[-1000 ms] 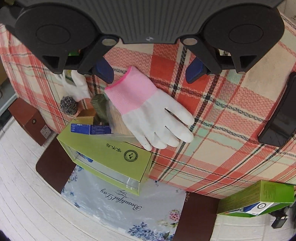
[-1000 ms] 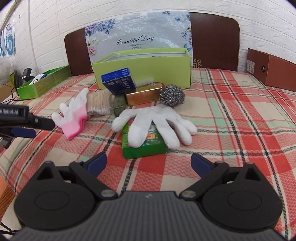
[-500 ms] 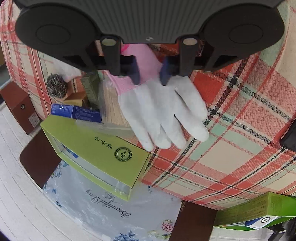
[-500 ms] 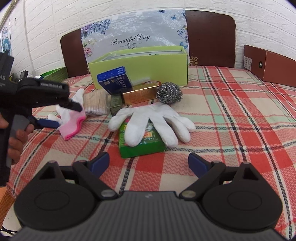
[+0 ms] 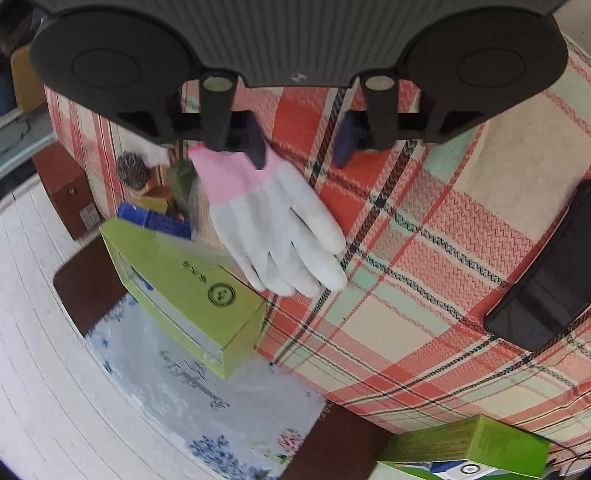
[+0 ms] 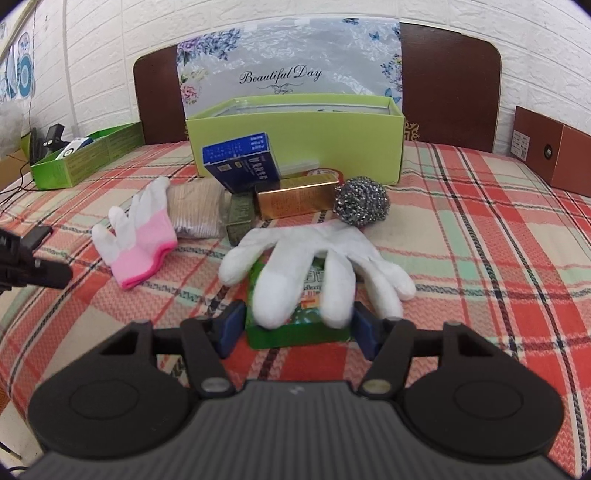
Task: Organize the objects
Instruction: 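Move both tools back toward the remaining gloves and items, then grasp white-pink glove with left tool while right tool grasps green plant-print box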
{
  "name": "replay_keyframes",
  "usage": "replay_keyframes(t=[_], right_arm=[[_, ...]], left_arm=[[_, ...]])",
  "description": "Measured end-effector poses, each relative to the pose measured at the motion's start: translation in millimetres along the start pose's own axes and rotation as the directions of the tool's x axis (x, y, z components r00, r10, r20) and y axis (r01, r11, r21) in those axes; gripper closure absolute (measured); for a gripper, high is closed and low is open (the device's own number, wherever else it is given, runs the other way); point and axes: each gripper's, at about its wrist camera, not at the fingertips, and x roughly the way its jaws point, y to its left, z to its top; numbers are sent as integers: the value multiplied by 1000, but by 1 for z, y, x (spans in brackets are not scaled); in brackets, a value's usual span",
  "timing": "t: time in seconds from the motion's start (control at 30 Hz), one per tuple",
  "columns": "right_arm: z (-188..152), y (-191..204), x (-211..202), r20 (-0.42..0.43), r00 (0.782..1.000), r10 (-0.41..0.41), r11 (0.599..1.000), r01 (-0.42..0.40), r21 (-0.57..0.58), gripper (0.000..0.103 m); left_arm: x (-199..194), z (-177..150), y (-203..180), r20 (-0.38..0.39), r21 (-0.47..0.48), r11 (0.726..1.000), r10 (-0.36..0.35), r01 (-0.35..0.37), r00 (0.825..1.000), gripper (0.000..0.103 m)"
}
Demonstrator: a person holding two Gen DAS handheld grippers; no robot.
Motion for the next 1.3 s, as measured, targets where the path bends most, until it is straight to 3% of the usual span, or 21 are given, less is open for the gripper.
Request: replay_keyframes(t=[0.1, 0.23, 0.33, 0.4, 0.47, 0.5, 0.57, 0.6, 0.67, 0.77, 0.87, 0.93, 1.0, 1.07, 1.13, 1.3], right_arm=[[-3, 5, -5, -8, 999, 37, 999, -37, -14, 42], [-15, 9, -17, -13, 999, 45, 999, -46, -23, 42], [-20, 11, -26, -18, 998, 63, 998, -64, -4, 42], [-23, 13, -30, -21, 996, 83, 996, -83, -7, 42], [-26, 17, -35, -24, 993, 111, 994, -112, -15, 42], [-28, 19, -37, -25, 992, 125, 992, -125, -20, 42], [-30, 22, -39, -25, 991, 132, 991, -133, -23, 42], [-30, 22, -38, -26, 991, 132, 991, -133, -20, 42], [-30, 22, -37, -30, 990, 135, 991, -135, -14, 41], [-29, 23, -37, -28, 990, 138, 990, -138, -15, 41], [-30, 21, -36, -29, 989, 145, 989, -145, -3, 40], [-31, 21, -35, -31, 989, 145, 989, -145, -1, 40], [-30, 22, -34, -30, 989, 142, 990, -142, -2, 39], [-29, 23, -34, -28, 990, 140, 990, -140, 0, 39], [-28, 24, -33, -28, 990, 140, 990, -140, -2, 39], [-30, 25, -32, -29, 990, 141, 990, -141, 7, 35]], left_arm=[[13, 8, -16, 69, 5, 1000, 2, -2, 998, 28], [38, 22, -32, 64, -39, 999, 6, -4, 998, 25], [60, 30, -42, 44, -50, 997, 65, -63, 997, 23], [69, 29, -42, 53, -14, 999, 49, -48, 997, 26], [72, 26, -45, 52, 74, 996, 49, -53, 997, 50], [69, 25, -43, 56, 99, 995, 16, -22, 998, 69], [63, 26, -39, 20, 105, 993, -55, 53, 998, 89], [58, 26, -38, 9, 130, 990, -50, 48, 999, 95], [47, 23, -34, -25, 188, 981, -53, 56, 998, 97], [31, 12, -16, -129, 204, 972, -96, 121, 987, 97], [6, 1, -6, -124, 224, 972, -48, 75, 991, 93], [-12, 0, -1, -90, 215, 976, -23, 42, 996, 83], [-26, 2, 1, -73, 204, 978, -26, 40, 997, 57], [-37, -1, 1, -53, 200, 980, 1, 9, 999, 39], [-41, -8, -3, -58, 211, 977, 49, -36, 997, 38], [-8, -16, -9, -154, 120, 992, -11, 30, 988, 35]])
